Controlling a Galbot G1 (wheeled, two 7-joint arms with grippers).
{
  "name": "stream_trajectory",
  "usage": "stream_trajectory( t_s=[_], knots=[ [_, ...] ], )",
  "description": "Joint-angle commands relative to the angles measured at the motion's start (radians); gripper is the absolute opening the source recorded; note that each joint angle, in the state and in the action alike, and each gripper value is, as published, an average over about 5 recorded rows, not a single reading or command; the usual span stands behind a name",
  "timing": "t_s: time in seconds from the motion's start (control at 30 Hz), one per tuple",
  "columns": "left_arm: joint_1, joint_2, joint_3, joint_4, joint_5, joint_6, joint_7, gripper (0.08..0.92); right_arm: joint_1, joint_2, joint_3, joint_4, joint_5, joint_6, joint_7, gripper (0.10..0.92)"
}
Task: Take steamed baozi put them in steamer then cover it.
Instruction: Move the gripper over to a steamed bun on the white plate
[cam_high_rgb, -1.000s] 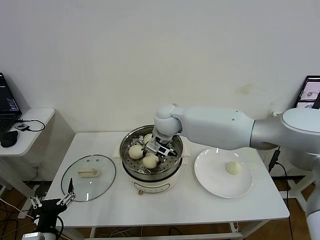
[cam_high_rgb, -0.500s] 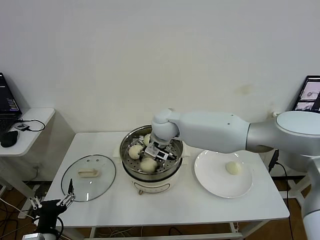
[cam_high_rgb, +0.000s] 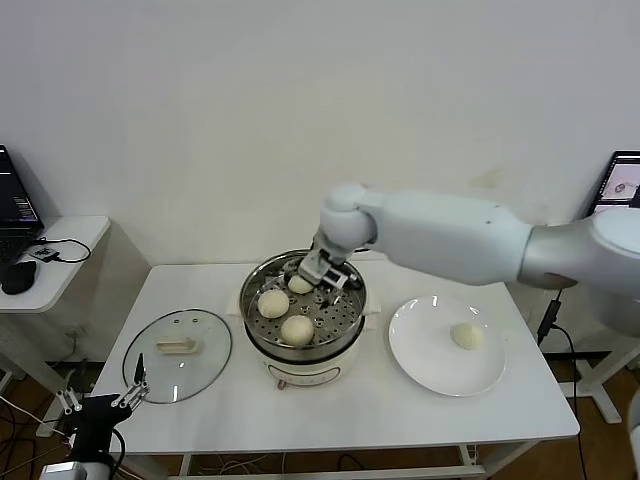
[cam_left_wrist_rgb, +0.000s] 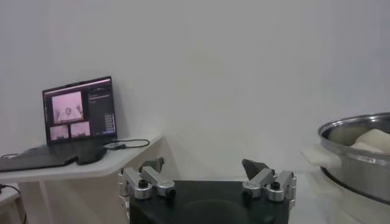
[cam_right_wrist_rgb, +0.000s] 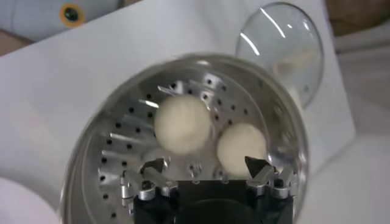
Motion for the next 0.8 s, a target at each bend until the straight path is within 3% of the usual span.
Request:
stream_trajectory(
  t_s=[0.03,0.23,0.47,0.8],
  knots=[
    [-0.003,0.012,0.001,0.004,-0.002,0.001,0.001,0.823,0.057,-0.186,0.031,0.045,0.071,-0.193,-0.025,0.823],
    [-0.017,0.027,0.019,0.019,0.0,0.002,0.003,0.823,0.034,-0.347,0.048,0.086,0.072,-0.263,-0.05,0.823],
    [-0.035,0.039,0.033,0.037,0.003,0.007,0.007,0.823,-0.095,-0.509,0.103,0.081,-0.017,-0.245,-0.076,0.823],
    [-0.041,0.036,0.04,0.047,0.012,0.014,0.012,0.823,-0.327,-0.577,0.246,-0.002,-0.148,-0.216,-0.075,0.823]
  ],
)
